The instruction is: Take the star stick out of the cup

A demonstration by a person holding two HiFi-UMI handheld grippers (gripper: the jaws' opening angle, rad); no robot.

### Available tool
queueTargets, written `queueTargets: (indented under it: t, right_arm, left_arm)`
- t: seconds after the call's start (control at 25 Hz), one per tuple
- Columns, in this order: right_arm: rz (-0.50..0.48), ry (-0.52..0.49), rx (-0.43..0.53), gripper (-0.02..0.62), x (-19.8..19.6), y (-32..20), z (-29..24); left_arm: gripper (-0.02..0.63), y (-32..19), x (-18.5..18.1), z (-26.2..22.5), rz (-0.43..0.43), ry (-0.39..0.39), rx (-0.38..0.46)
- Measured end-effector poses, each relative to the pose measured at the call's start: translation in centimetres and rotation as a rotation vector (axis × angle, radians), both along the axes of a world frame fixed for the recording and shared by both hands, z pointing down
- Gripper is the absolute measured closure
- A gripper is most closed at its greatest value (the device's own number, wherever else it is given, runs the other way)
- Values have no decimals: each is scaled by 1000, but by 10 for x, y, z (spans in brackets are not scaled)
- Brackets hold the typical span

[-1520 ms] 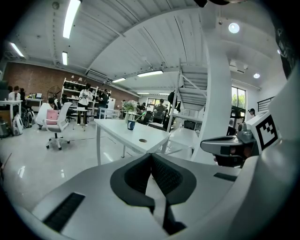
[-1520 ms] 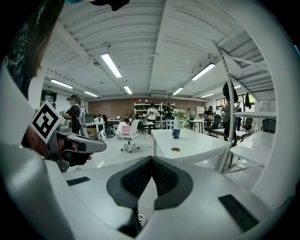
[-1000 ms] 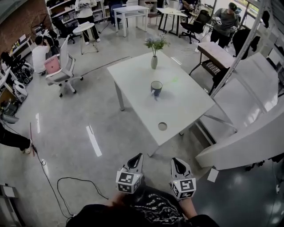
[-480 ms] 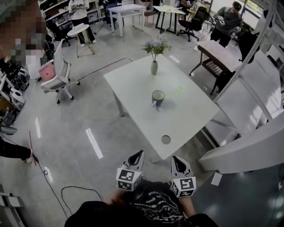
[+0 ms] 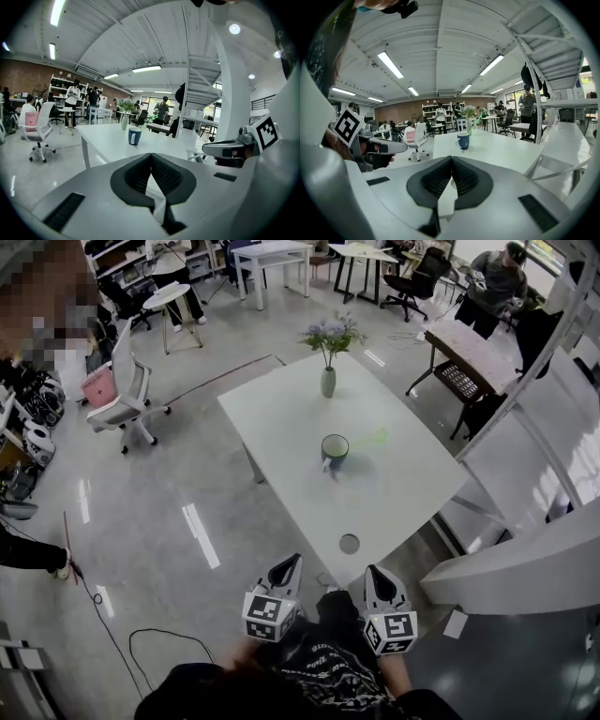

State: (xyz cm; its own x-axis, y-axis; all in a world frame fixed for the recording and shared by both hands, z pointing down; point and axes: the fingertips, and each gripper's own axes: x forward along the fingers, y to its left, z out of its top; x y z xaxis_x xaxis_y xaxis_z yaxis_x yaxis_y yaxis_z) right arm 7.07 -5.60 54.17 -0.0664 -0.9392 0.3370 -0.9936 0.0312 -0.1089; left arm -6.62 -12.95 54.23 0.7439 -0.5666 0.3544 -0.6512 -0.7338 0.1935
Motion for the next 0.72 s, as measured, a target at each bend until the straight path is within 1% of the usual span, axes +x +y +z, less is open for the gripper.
queueTargets:
  t: [0.16,0.44,0.72]
  right_arm:
    - [-45,-13,3,586,21,-31,-13]
    - [-122,-22,30,588,67,-90,-17]
    - [-180,-26,56,587,89,-134,-22]
  left_arm:
    - [586,-23,12,-9,-52,6,-8]
    - [586,-61,51,-12,-126,4,5]
    - [586,-84,75,-14,-182,20,2]
